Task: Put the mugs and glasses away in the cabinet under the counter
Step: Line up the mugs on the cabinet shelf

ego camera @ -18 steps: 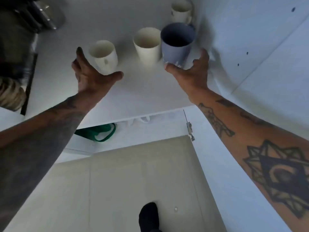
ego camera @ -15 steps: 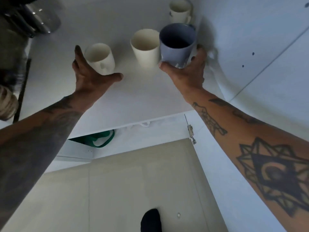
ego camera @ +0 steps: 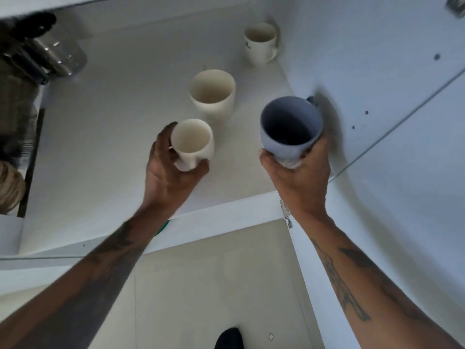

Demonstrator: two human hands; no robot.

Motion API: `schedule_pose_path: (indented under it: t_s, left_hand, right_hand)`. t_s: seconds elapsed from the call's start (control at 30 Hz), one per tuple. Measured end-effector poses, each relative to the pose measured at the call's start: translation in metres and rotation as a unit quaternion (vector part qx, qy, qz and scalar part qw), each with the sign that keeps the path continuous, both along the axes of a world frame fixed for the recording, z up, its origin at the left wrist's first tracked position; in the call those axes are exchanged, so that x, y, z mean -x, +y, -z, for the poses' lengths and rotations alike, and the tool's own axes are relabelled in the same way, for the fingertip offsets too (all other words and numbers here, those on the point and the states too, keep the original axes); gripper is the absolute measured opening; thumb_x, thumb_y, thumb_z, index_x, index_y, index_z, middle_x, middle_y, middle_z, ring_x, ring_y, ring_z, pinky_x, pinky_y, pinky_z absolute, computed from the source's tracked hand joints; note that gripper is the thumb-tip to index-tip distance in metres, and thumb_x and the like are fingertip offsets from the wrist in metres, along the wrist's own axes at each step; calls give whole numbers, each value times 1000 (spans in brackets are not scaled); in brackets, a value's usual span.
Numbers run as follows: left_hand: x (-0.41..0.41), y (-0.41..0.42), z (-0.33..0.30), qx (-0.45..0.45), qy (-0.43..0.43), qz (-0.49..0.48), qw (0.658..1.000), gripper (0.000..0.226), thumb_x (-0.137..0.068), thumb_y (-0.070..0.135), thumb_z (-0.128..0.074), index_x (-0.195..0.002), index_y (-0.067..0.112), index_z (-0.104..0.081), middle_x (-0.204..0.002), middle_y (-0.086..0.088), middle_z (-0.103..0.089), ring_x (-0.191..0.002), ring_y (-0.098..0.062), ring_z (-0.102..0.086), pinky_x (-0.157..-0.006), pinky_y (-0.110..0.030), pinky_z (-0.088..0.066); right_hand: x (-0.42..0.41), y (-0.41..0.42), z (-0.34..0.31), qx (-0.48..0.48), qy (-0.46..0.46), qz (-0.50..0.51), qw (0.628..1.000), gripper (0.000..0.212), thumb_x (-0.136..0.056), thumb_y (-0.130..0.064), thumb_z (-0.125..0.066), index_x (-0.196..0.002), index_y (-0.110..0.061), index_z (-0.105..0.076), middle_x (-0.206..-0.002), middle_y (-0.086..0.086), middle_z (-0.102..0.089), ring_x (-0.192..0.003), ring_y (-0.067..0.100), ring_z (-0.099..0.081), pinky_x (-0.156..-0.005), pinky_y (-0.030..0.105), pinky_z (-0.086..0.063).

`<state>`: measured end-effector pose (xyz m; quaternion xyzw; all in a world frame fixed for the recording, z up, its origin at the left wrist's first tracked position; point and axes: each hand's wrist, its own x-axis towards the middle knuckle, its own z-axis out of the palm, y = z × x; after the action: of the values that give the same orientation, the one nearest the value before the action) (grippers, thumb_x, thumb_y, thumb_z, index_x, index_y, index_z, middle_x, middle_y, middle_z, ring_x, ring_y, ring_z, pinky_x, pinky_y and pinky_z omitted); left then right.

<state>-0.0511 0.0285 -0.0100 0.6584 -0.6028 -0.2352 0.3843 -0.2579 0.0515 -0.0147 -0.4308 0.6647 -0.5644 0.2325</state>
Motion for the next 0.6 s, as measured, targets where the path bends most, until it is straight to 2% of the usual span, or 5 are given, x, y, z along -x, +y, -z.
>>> schedule_pose_path:
  t_s: [0.13,0.33,0.5,0.53,0.6]
  left_hand:
    - [27,-7,-1,15,-26,14,999,79,-72,19,-85,-141,15,-47,-132,-3,-58,-114,-27,-59,-91,-38,-55]
    - [1,-35,4,17,-35,-103,994,78,-73,24,-82,-141,14,-45,-134,-11,-55,-112,-33,-62,-92,-44,-55]
    - [-30,-70,-6,-61,-83,-99,990,95,-74,38,-82,-152,14,-32,-147,-13,-45,-134,-34,-48,-109,-41,-44]
    - [-29,-74,-11,-56,-109,-105,987,102,-73,46,-81,-155,14,-28,-150,-15,-40,-138,-36,-41,-111,-44,-40]
    - [-21,-80,-26,31,-176,-109,978,105,-71,61,-70,-155,11,-30,-149,-17,-40,-137,-38,-39,-108,-49,-37]
  right_hand:
    - [14,11,-1,-6,12,11,1000,88,-67,-29,-90,-140,-13,-44,-136,-5,-63,-121,8,-64,-95,18,-56]
    - [15,11,0,-9,10,16,1000,88,-68,-29,-90,-142,-18,-43,-137,-7,-62,-122,10,-64,-99,31,-57]
    - [22,6,2,-10,48,19,999,87,-64,-33,-91,-137,-16,-45,-127,-14,-60,-111,6,-65,-89,21,-56]
    - [22,4,3,-11,56,22,998,86,-62,-34,-91,-134,-16,-47,-126,-12,-62,-109,8,-66,-86,20,-56]
    - [23,2,4,-10,64,24,998,84,-61,-36,-91,-130,-16,-48,-124,-8,-66,-107,10,-68,-83,14,-55]
